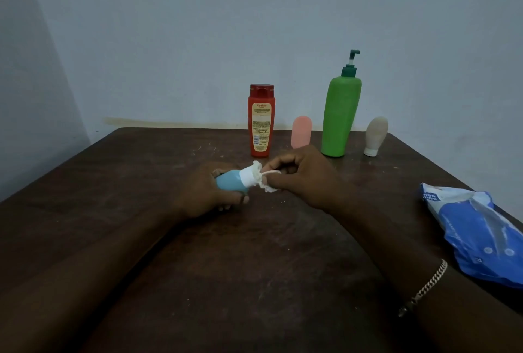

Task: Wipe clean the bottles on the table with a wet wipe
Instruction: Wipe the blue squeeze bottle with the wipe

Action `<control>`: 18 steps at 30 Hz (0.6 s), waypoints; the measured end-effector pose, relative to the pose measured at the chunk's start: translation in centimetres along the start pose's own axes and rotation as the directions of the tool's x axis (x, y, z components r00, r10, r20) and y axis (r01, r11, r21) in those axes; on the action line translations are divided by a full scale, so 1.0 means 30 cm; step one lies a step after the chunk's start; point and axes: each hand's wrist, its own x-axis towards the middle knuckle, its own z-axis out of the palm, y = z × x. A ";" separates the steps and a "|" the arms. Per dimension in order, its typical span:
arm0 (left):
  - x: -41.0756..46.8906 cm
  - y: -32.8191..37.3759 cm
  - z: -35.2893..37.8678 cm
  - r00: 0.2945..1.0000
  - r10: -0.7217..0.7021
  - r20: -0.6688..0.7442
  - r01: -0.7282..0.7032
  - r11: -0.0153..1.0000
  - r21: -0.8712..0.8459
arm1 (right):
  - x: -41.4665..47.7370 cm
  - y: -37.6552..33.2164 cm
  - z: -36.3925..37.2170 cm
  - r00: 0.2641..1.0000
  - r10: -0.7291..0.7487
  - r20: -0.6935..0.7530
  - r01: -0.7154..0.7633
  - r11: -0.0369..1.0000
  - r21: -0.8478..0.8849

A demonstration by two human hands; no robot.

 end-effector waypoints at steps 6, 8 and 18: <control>0.002 -0.010 0.009 1.000 0.005 0.010 -0.005 1.000 0.007 | 0.001 0.001 -0.007 0.999 0.052 -0.014 -0.052 0.999 -0.002; -0.002 -0.007 0.011 1.000 -0.009 0.004 0.009 1.000 -0.008 | -0.004 -0.004 -0.011 0.998 0.058 0.030 -0.059 0.998 0.030; 0.008 -0.010 0.019 1.000 0.008 0.007 -0.008 0.999 0.043 | -0.007 -0.002 -0.021 0.996 0.073 0.041 -0.080 0.981 0.176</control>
